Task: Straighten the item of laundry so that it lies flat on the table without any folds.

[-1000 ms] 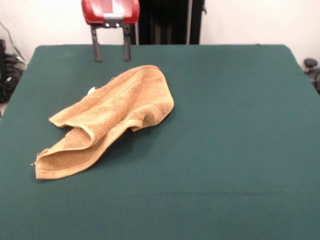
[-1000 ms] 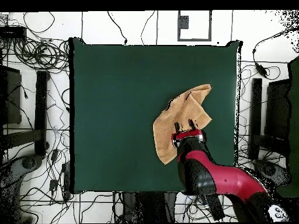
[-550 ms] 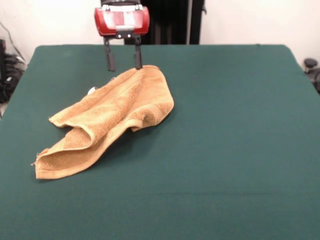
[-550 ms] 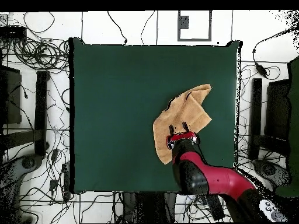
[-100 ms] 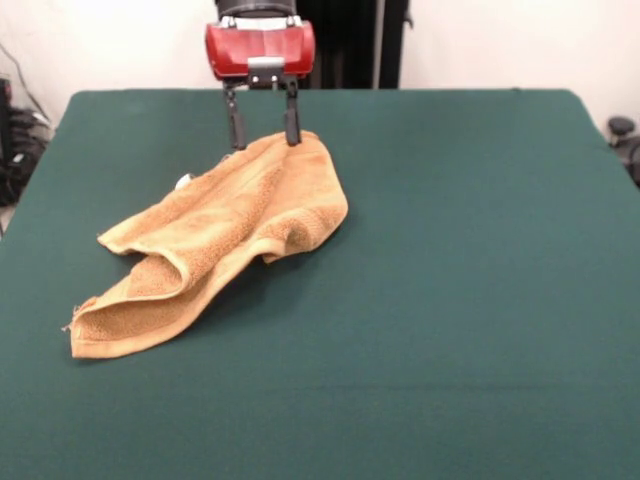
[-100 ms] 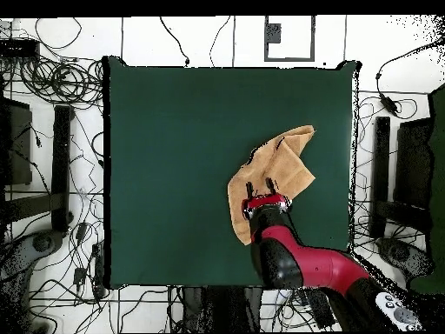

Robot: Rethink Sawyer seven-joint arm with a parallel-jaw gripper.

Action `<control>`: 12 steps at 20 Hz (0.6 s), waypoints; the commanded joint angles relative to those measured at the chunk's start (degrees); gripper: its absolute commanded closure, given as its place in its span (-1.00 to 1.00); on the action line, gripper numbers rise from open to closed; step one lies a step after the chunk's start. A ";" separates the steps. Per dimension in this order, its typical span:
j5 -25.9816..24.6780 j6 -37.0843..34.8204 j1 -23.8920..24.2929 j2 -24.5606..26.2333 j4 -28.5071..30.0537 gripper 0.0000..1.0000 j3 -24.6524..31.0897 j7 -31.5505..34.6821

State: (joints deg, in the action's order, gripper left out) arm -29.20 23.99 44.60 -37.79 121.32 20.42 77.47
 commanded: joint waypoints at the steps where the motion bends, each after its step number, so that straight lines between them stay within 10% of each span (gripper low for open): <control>1: 2.76 2.26 -0.65 0.14 -0.46 -1.00 2.71 15.40; 12: -5.13 -6.57 8.60 6.26 -3.91 -1.00 11.04 10.65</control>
State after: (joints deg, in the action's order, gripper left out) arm -30.72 24.43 51.94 -35.21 121.22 23.17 77.47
